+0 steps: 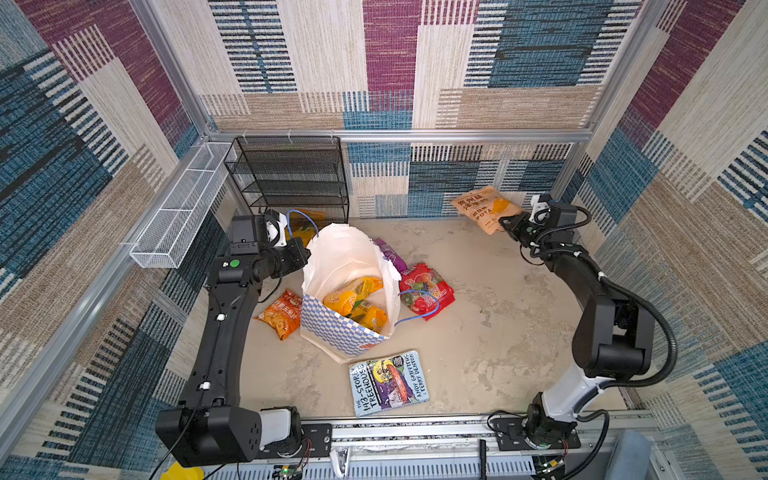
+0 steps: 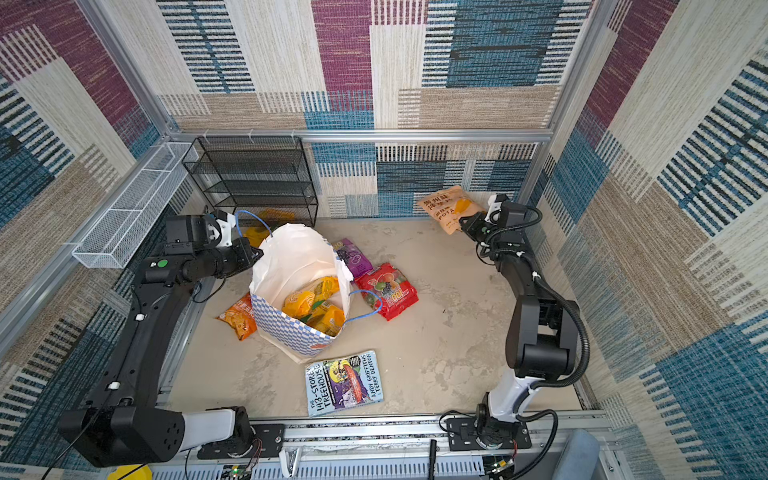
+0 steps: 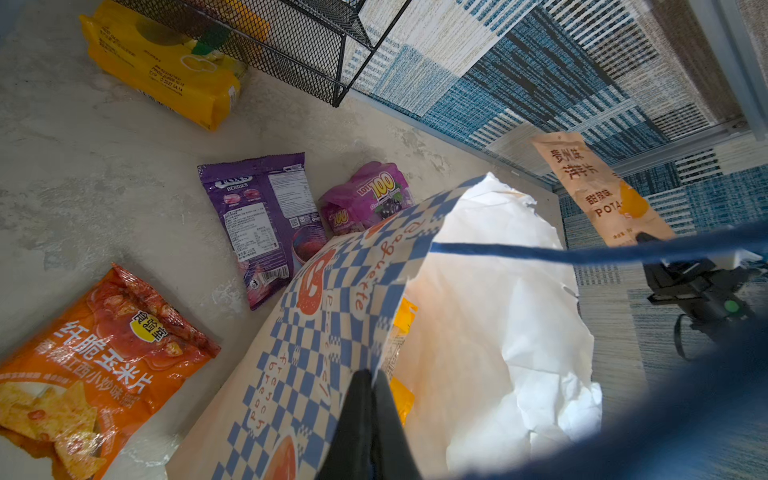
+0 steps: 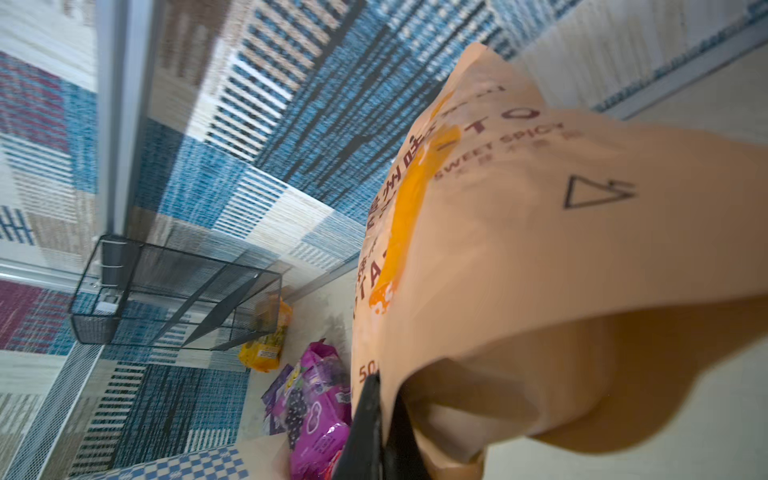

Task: Place the snacks into the paper bag
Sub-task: 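Lift the orange snack bag and carry it over the paper bag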

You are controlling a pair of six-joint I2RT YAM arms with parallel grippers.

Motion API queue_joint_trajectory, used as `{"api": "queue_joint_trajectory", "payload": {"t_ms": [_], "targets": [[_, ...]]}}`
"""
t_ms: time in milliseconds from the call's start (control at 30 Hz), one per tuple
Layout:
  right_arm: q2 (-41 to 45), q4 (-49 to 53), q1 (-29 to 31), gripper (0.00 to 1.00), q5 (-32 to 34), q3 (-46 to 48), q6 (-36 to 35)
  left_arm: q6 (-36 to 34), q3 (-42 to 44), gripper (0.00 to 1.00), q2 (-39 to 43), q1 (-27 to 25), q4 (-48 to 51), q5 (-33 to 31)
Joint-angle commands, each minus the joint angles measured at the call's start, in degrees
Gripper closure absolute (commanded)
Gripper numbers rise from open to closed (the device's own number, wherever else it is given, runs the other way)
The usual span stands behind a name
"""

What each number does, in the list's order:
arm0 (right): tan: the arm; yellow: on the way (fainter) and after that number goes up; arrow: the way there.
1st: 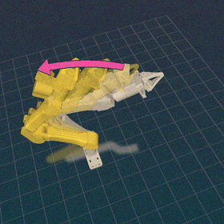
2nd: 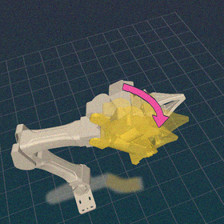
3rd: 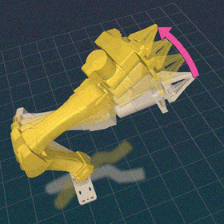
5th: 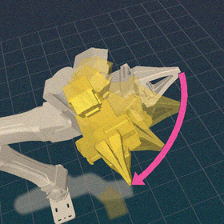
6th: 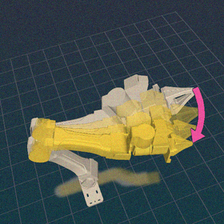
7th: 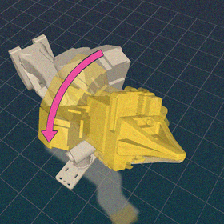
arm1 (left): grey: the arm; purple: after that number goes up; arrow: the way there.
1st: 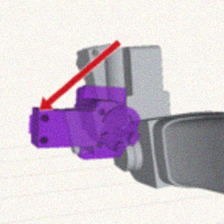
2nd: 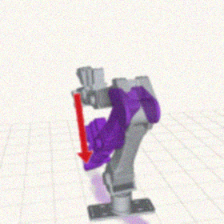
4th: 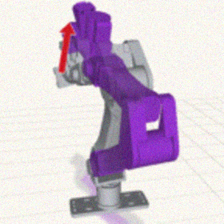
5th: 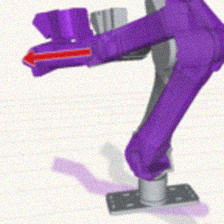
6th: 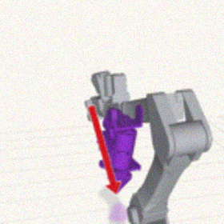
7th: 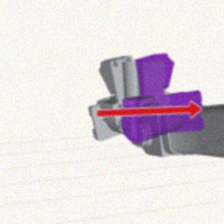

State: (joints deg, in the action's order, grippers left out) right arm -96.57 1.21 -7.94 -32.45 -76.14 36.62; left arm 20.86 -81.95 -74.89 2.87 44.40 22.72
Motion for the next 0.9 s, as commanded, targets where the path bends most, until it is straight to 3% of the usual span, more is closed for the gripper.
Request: {"api": "queue_joint_trajectory", "payload": {"t_ms": [0, 200, 500, 867], "targets": [[3.3, 2.6, 2.0, 1.00, 1.0, -2.3, -1.0, 0.7, 0.0, 1.00, 0.1, 0.1, -1.8, 0.7], [9.1, 8.8, 8.2, 1.00, 1.4, -7.3, -4.3, 0.7, 0.0, 1.00, 0.0, 0.1, -1.8, 1.1], [17.2, 17.0, 22.2, 1.00, 3.2, -13.1, -9.6, 0.7, 0.0, 1.00, 0.4, 0.3, -1.7, 0.5], [18.0, 35.2, 39.4, 1.00, 8.8, -22.9, -17.8, 0.7, 0.0, 1.00, 0.4, 0.5, -1.7, 0.3]]}}
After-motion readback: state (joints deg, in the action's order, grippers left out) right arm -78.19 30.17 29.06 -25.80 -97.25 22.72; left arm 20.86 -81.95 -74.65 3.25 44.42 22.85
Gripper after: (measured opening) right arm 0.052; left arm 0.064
